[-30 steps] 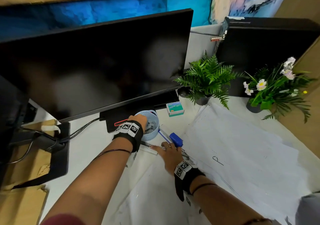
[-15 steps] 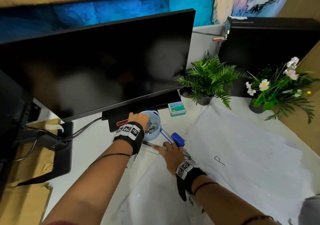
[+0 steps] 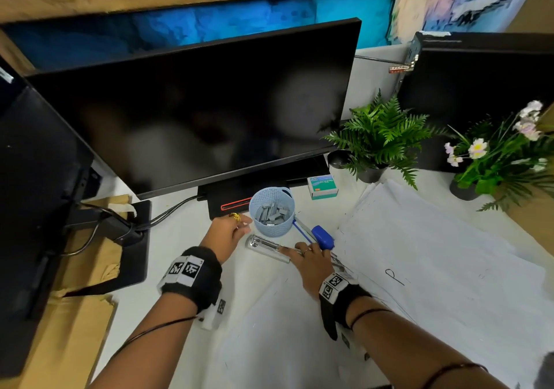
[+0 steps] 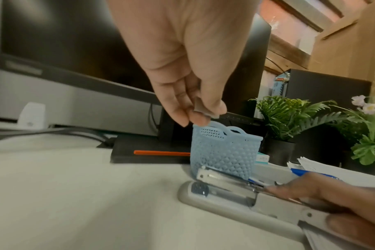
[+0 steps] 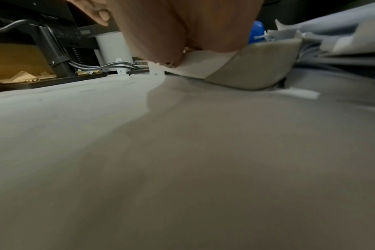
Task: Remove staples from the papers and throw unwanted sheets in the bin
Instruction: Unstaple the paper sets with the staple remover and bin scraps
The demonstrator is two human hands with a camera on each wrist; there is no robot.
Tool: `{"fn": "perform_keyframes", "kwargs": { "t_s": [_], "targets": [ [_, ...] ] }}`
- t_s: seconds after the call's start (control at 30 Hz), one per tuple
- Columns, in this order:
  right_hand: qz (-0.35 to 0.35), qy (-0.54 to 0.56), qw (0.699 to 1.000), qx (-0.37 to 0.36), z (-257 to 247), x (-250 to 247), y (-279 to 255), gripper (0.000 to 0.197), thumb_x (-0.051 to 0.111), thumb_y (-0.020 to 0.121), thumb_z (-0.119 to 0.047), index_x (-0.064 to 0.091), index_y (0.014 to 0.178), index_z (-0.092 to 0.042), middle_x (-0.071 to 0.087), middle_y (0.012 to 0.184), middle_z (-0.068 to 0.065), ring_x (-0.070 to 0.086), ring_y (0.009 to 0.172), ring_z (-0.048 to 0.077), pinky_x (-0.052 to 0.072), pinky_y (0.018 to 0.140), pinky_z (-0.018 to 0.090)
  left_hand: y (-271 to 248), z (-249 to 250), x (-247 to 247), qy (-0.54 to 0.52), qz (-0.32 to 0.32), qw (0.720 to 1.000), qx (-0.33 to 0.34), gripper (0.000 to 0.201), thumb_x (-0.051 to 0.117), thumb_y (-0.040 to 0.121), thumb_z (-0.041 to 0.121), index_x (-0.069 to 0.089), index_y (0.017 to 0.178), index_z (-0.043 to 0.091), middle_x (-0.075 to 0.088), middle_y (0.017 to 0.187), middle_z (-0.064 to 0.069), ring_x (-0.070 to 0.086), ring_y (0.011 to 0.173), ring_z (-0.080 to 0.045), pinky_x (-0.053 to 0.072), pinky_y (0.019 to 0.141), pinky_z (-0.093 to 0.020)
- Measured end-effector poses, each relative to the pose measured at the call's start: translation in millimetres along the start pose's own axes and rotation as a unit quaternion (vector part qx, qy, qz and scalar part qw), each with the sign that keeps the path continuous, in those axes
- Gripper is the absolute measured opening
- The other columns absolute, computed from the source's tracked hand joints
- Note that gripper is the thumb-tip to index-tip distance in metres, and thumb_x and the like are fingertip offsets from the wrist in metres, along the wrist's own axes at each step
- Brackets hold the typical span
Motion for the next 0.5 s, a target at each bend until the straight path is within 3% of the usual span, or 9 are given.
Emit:
{"fn": "perform_keyframes", "kwargs": {
  "t_s": [0.1, 0.2, 0.27, 0.37, 0.43, 0.5],
  "targets": [
    [-0.004, -0.008, 1.0, -0.014, -2, 0, -2, 0.086, 0.051, 0.083, 0.0, 0.012, 0.146, -0.044, 0.033, 0.142, -0.002, 0.035, 0.123, 0.025, 0.032, 0.098, 0.04, -12, -17, 14, -0.045, -0.029, 0.997, -0.047, 0.016, 0.051, 0.092, 0.001, 0.067, 0.091, -0.001, 0.06, 0.096, -0.001, 0.052, 0.07, -0.006, 0.049, 0.073, -0.022],
    [-0.011, -0.004, 1.0, -0.021, -2, 1, -2, 0.088, 0.052, 0.082, 0.001, 0.011, 0.146, -0.044, 0.031, 0.143, -0.001, 0.034, 0.124, 0.025, 0.031, 0.099, 0.041, -17, -29, 29, -0.075, -0.059, 0.993, -0.073, 0.025, 0.043, 0.093, -0.005, 0.067, 0.096, 0.003, 0.059, 0.097, -0.004, 0.053, 0.076, -0.01, 0.048, 0.055, -0.012],
    [-0.012, -0.004, 1.0, -0.021, -2, 0, -3, 0.089, 0.053, 0.081, 0.001, 0.012, 0.146, -0.044, 0.031, 0.143, -0.001, 0.034, 0.125, 0.024, 0.031, 0.1, 0.041, -18, -33, 34, -0.094, -0.059, 0.99, -0.089, 0.023, 0.046, 0.093, -0.005, 0.065, 0.104, -0.002, 0.06, 0.104, -0.009, 0.055, 0.085, -0.016, 0.049, 0.06, -0.011],
    [-0.01, -0.008, 1.0, -0.021, -3, 1, -4, 0.089, 0.053, 0.08, 0.001, 0.012, 0.145, -0.044, 0.031, 0.144, -0.001, 0.034, 0.126, 0.025, 0.032, 0.101, 0.043, -17, -33, 37, -0.086, -0.043, 0.991, -0.089, 0.022, 0.058, 0.088, -0.002, 0.064, 0.109, -0.001, 0.063, 0.111, -0.013, 0.058, 0.089, -0.018, 0.045, 0.08, -0.017],
    [-0.008, -0.01, 1.0, -0.024, -4, 1, -4, 0.089, 0.053, 0.081, 0.0, 0.012, 0.145, -0.044, 0.031, 0.144, -0.001, 0.034, 0.125, 0.025, 0.032, 0.1, 0.043, -15, -32, 36, -0.055, -0.027, 0.995, -0.075, 0.023, 0.06, 0.087, 0.001, 0.065, 0.11, 0.002, 0.064, 0.11, -0.01, 0.058, 0.094, -0.016, 0.037, 0.084, -0.011],
    [-0.008, -0.009, 1.0, -0.024, -4, 1, -3, 0.088, 0.053, 0.081, 0.0, 0.013, 0.145, -0.044, 0.03, 0.145, -0.001, 0.033, 0.126, 0.025, 0.031, 0.101, 0.043, -14, -31, 37, -0.027, -0.021, 0.997, -0.064, 0.023, 0.057, 0.09, 0.002, 0.066, 0.11, 0.004, 0.064, 0.11, -0.009, 0.057, 0.101, -0.018, 0.036, 0.087, -0.012]
  ]
}}
Point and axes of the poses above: each hand's wrist, its own y-axis towards the middle knuckle, its own x-axis out of the palm, z = x × y, the point moved 8 cm from there along y, towards the middle knuckle
